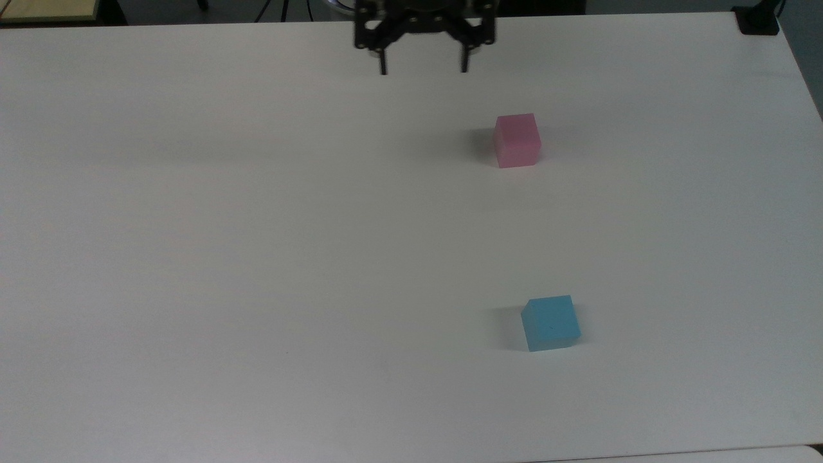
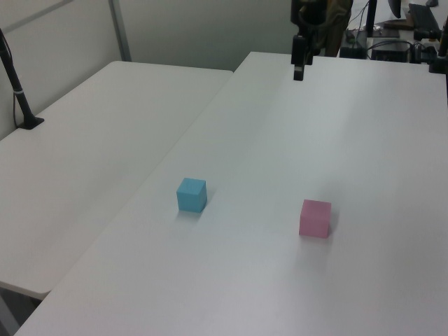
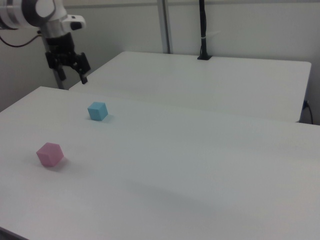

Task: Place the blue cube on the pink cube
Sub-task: 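Move the open gripper over the light-blue cube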

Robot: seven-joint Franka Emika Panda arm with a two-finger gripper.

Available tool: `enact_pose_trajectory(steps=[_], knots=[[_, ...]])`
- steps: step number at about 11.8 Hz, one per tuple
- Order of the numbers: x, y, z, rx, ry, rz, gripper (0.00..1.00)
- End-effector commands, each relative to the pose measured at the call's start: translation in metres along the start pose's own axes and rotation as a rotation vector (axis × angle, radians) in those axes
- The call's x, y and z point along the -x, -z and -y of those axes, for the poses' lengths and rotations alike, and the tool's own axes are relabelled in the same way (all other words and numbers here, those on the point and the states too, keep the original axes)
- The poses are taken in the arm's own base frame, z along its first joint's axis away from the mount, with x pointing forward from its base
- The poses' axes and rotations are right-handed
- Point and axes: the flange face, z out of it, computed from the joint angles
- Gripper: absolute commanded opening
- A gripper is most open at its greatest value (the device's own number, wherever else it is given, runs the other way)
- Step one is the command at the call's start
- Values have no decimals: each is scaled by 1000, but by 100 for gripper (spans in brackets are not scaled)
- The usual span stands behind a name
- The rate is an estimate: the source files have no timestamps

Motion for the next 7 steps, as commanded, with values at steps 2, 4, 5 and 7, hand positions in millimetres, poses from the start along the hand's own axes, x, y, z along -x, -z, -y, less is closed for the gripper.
enact_pose_trajectory(steps=[2,4,5,7], knots=[[-30,-10,66,-42,-38,-155,100],[-61,-29,83,-46,-38,-193,100],[-72,-38,87,-49,-37,-237,100],[-93,-70,93,-40,-35,-312,100]])
